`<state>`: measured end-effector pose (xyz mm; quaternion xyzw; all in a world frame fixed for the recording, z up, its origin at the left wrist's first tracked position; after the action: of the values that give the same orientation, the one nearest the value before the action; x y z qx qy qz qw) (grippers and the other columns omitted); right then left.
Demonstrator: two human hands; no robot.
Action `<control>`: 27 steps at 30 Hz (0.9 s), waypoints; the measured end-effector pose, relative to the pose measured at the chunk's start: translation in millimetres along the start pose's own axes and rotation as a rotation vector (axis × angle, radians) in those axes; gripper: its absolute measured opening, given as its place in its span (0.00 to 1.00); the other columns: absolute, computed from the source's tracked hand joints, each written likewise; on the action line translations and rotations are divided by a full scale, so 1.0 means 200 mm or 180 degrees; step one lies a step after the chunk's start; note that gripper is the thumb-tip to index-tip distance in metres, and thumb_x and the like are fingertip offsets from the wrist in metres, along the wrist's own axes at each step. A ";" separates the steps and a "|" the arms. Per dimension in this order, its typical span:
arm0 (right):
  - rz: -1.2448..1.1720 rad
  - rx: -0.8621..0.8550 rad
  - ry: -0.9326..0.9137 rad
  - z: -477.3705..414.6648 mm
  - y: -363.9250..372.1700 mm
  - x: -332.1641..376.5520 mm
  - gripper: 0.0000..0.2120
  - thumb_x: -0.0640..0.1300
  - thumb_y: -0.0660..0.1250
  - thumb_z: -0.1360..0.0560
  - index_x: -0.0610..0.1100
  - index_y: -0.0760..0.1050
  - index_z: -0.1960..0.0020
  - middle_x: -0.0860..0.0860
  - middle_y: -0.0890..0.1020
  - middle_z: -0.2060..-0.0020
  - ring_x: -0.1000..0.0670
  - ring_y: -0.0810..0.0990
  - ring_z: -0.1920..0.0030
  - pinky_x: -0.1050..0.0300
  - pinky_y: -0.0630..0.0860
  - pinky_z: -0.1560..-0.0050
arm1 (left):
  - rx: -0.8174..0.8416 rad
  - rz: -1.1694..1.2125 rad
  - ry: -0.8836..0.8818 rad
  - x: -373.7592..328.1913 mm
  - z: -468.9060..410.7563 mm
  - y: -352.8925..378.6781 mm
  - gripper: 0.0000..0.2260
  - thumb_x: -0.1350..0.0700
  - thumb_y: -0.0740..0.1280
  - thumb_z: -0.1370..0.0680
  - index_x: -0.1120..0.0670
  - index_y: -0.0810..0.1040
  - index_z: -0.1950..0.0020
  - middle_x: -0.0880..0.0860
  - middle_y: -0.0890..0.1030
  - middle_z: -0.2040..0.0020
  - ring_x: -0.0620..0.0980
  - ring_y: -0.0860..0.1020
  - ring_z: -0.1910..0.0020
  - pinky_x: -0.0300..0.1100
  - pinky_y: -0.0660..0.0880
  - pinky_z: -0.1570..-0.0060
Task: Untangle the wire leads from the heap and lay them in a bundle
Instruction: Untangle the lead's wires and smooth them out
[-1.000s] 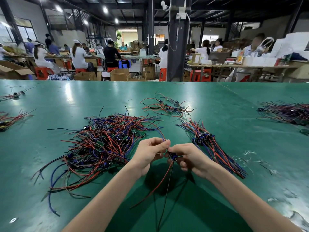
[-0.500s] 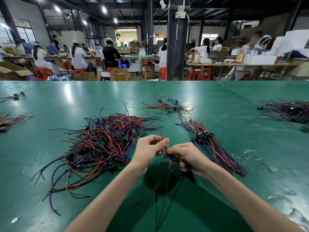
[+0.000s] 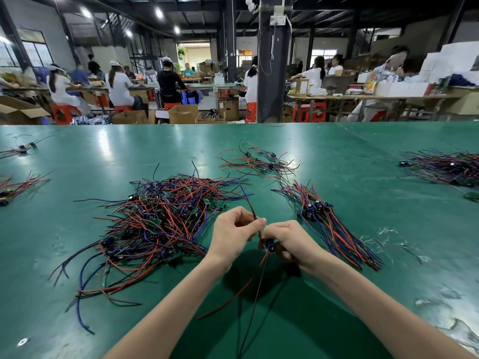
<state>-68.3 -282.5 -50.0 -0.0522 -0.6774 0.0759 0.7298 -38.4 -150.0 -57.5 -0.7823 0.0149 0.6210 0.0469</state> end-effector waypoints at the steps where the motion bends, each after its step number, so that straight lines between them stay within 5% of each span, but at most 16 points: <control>1: 0.0012 0.0022 -0.0021 0.00 0.00 0.01 0.16 0.38 0.65 0.28 0.44 0.75 0.74 0.48 0.76 0.77 0.56 0.59 0.84 0.67 0.53 0.82 | -0.0026 0.0174 -0.0126 0.00 0.00 -0.01 0.07 0.62 0.74 0.29 0.60 0.77 0.63 0.51 0.77 0.71 0.44 0.72 0.72 0.35 0.71 0.70; 6: 0.0099 0.0158 -0.0090 0.01 0.01 0.02 0.16 0.38 0.65 0.28 0.44 0.78 0.74 0.49 0.77 0.77 0.55 0.60 0.83 0.66 0.54 0.82 | -0.0141 0.0774 -0.0555 0.01 -0.02 -0.04 0.06 0.63 0.74 0.29 0.60 0.77 0.62 0.50 0.74 0.73 0.45 0.70 0.73 0.34 0.70 0.71; 13: 0.0175 0.0124 0.0012 0.01 0.02 -0.01 0.12 0.35 0.65 0.28 0.39 0.75 0.70 0.50 0.74 0.79 0.57 0.61 0.83 0.67 0.55 0.81 | -0.0273 -0.0955 0.0229 0.04 -0.05 -0.05 0.10 0.57 0.77 0.32 0.52 0.79 0.69 0.46 0.78 0.74 0.42 0.72 0.74 0.38 0.73 0.68; 18: 0.0197 0.0223 -0.0050 0.00 0.01 0.00 0.12 0.36 0.65 0.28 0.38 0.77 0.69 0.51 0.75 0.80 0.57 0.62 0.84 0.68 0.55 0.82 | -0.0582 -0.0508 -0.0060 0.06 -0.11 -0.12 0.10 0.57 0.77 0.31 0.53 0.78 0.69 0.47 0.77 0.75 0.42 0.71 0.76 0.39 0.71 0.68; 23: 0.0293 0.0163 -0.0146 -0.01 0.04 -0.04 0.15 0.35 0.66 0.29 0.42 0.78 0.74 0.50 0.77 0.78 0.55 0.71 0.77 0.68 0.67 0.75 | -0.0528 -0.1452 0.0592 0.04 -0.09 -0.12 0.11 0.56 0.76 0.30 0.50 0.75 0.66 0.42 0.76 0.72 0.36 0.71 0.73 0.29 0.69 0.66; 27: 0.0233 0.0173 -0.0200 -0.02 0.03 -0.04 0.15 0.35 0.66 0.30 0.43 0.78 0.75 0.51 0.77 0.79 0.58 0.70 0.79 0.70 0.65 0.77 | -0.0703 -0.1059 0.0370 0.03 -0.12 -0.17 0.08 0.57 0.75 0.29 0.55 0.77 0.64 0.48 0.78 0.68 0.46 0.75 0.68 0.40 0.78 0.64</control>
<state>-65.4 -278.9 -59.5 -0.0546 -0.6953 0.1225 0.7061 -10.7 -118.4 -55.6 -0.8089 -0.1800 0.5563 0.0618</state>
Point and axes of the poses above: each hand's wrist, its own z-axis away from the middle knuckle, its own y-axis out of the palm, x = y × z, the point moved 2 cm from there along -z, towards the middle knuckle
